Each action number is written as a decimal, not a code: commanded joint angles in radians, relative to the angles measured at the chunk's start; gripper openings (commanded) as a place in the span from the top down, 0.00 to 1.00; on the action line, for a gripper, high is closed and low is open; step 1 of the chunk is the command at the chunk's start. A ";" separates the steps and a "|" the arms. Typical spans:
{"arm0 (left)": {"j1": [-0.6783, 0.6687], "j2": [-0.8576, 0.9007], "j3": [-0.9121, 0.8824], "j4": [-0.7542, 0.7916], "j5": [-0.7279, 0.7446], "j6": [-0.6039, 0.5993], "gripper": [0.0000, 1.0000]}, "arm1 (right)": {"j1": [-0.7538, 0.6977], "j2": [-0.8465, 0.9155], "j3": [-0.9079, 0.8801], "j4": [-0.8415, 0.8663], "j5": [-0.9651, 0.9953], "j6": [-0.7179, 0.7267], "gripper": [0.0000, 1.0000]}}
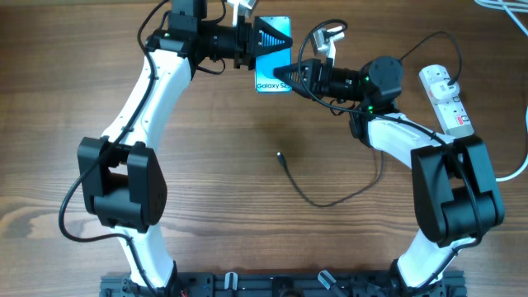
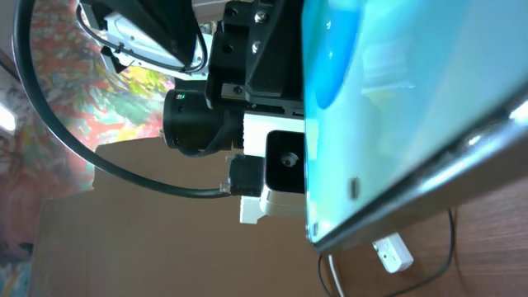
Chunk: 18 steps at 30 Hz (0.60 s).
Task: Plug charger to phone and switch on socket
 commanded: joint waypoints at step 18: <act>-0.001 -0.016 0.002 -0.229 -0.279 0.197 0.96 | -0.006 -0.004 0.012 -0.019 -0.087 -0.030 0.34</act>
